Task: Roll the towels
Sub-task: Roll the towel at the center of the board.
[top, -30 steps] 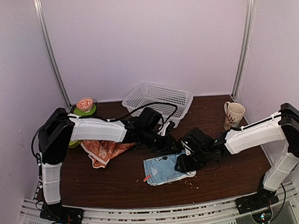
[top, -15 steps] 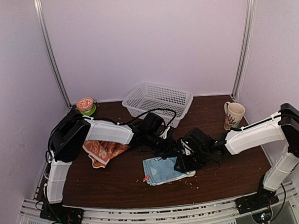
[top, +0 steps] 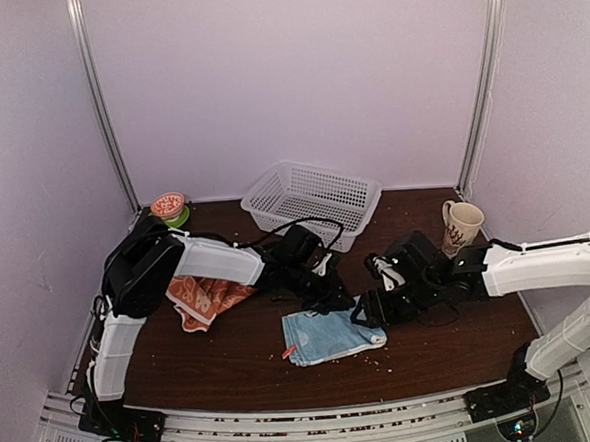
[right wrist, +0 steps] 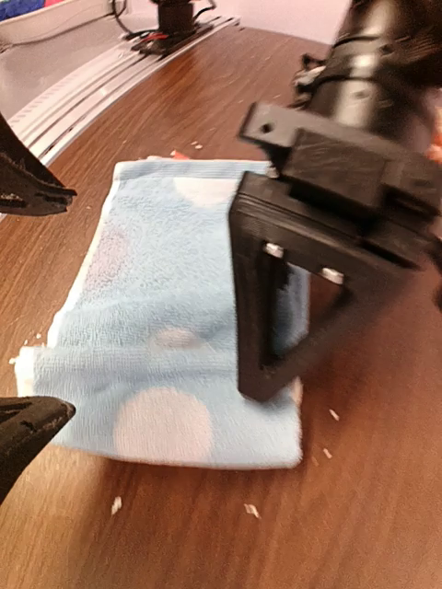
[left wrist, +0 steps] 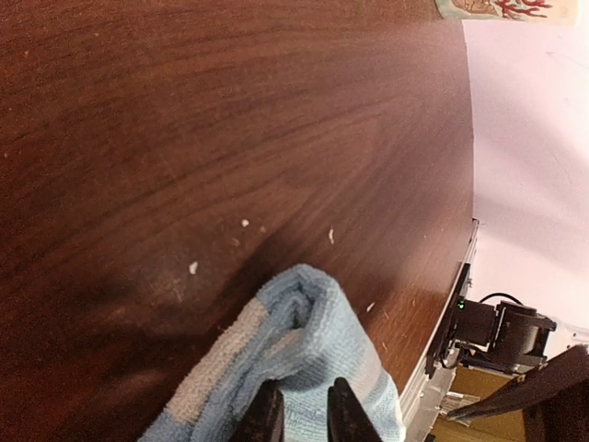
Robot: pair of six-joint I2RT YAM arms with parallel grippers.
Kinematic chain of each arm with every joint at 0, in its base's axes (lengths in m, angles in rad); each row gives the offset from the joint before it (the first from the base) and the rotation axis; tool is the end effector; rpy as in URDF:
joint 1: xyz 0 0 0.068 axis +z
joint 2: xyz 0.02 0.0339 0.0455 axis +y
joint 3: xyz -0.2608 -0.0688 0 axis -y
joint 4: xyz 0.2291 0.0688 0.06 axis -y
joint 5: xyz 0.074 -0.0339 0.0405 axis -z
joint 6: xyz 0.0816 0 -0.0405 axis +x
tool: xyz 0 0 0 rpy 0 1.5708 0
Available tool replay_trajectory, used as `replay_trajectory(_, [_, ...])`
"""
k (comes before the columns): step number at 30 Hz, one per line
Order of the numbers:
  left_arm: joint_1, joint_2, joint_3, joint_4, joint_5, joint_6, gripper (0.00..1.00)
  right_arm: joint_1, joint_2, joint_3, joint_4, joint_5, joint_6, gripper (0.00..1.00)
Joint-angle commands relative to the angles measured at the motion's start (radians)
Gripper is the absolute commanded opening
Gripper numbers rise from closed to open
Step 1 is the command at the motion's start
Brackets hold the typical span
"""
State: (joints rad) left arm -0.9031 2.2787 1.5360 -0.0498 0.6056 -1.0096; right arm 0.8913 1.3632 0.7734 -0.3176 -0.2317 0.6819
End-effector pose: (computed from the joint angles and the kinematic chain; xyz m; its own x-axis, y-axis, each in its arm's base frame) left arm 0.2719 -0.4198 0.1004 -0.9907 0.1323 -0.0304 0.1020 0.5773 -0.8101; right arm 0.1642 0.2331 0.1703 -0.9176 -0.1597 -0.3641 -0.3447 0.7757 0.5286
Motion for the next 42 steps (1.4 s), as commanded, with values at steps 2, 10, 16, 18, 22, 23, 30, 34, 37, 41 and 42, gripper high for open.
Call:
replay_trajectory(2, [0.007, 0.026, 0.024, -0.005, -0.039, 0.024, 0.19, -0.114, -0.076, -0.141, 0.099, -0.083, 0.09, 0.67])
replay_trajectory(10, [0.007, 0.022, 0.02, -0.022, -0.048, 0.039, 0.18, -0.126, -0.033, -0.216, 0.221, -0.127, 0.14, 0.51])
replay_trajectory(16, [0.007, 0.019, 0.027, -0.021, -0.045, 0.038, 0.18, -0.108, 0.042, -0.189, 0.072, -0.059, 0.085, 0.5])
replay_trajectory(18, [0.007, 0.016, 0.027, -0.022, -0.043, 0.038, 0.18, -0.088, 0.084, -0.167, 0.011, -0.031, 0.066, 0.52])
replay_trajectory(22, [0.007, 0.011, 0.026, -0.029, -0.042, 0.041, 0.19, -0.035, 0.145, -0.116, -0.075, 0.018, 0.037, 0.55])
replay_trajectory(23, [0.007, 0.011, 0.026, -0.032, -0.044, 0.042, 0.19, -0.022, 0.151, -0.107, -0.09, 0.025, 0.032, 0.56])
replay_trajectory(30, [0.009, 0.015, 0.013, -0.025, -0.04, 0.048, 0.19, -0.045, 0.065, -0.11, -0.066, 0.001, 0.068, 0.66])
replay_trajectory(34, [0.009, 0.009, 0.005, -0.018, -0.041, 0.047, 0.19, -0.124, 0.023, -0.144, 0.099, -0.086, 0.143, 0.69])
replay_trajectory(37, [0.009, 0.007, 0.001, -0.016, -0.04, 0.048, 0.19, -0.152, 0.061, -0.149, 0.198, -0.144, 0.176, 0.68])
replay_trajectory(41, [0.008, 0.0, -0.009, -0.014, -0.041, 0.05, 0.19, -0.171, 0.132, -0.174, 0.309, -0.207, 0.2, 0.67])
replay_trajectory(42, [0.008, -0.002, -0.013, -0.012, -0.041, 0.049, 0.19, -0.176, 0.145, -0.187, 0.339, -0.227, 0.209, 0.67])
